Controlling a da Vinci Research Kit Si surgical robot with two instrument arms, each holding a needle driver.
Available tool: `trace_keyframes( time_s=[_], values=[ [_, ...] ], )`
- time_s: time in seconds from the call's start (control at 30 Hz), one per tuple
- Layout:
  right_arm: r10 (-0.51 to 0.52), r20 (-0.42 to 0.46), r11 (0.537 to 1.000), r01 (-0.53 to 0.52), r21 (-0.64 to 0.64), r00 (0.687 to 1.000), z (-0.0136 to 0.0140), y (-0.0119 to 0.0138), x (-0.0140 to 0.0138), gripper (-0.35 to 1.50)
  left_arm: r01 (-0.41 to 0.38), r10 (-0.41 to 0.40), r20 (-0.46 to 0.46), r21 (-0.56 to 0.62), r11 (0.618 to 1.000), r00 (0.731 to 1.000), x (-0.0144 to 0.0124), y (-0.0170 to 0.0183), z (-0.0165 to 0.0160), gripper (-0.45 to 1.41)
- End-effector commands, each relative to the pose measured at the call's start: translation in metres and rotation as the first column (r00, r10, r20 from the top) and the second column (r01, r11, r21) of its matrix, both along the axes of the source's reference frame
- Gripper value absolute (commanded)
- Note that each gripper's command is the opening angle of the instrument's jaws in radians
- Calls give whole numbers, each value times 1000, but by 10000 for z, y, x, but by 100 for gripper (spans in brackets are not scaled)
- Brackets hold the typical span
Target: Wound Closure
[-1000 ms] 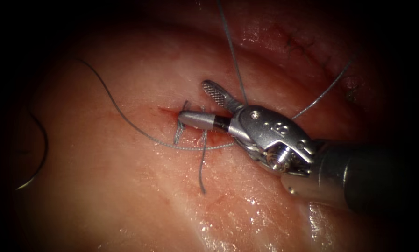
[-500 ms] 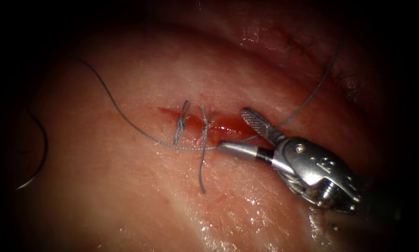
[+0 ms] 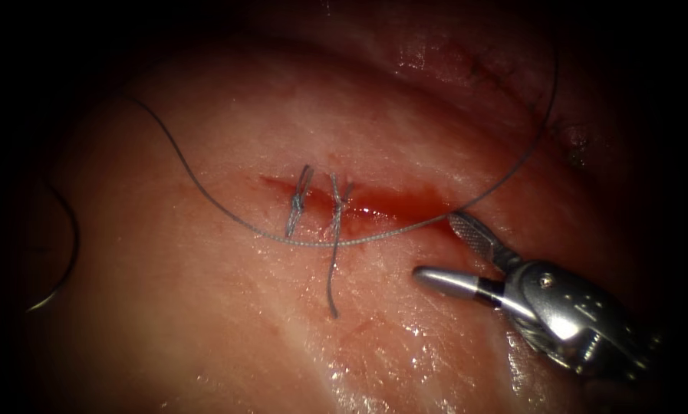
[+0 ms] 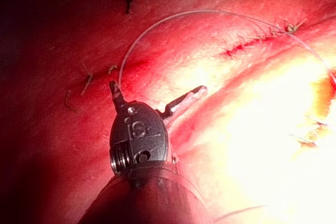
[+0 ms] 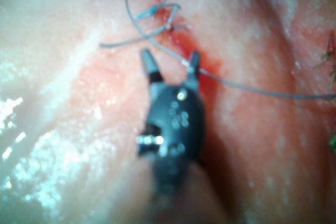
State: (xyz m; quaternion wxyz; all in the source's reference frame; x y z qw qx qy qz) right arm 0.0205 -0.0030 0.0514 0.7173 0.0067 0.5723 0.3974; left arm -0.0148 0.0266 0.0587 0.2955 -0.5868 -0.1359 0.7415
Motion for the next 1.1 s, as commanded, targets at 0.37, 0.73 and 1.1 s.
trace_keyframes(
  time_s=[0.37, 0.73, 1.1],
  values=[
    [1, -2, 1000, -1, -2, 1000, 10, -10, 16, 148, -78, 81, 103, -41, 996, 991, -39, -114, 2, 101],
    [1, -2, 1000, -1, 1, 1000, 9, -7, 15, 148, -175, 191, 94, -156, 972, 977, -88, -220, -15, 83],
    [4, -4, 1000, -4, 9, 1000, 2, 1, 15, 148, -279, 285, -1, -221, 935, 958, -86, -274, -25, 69]
  ],
)
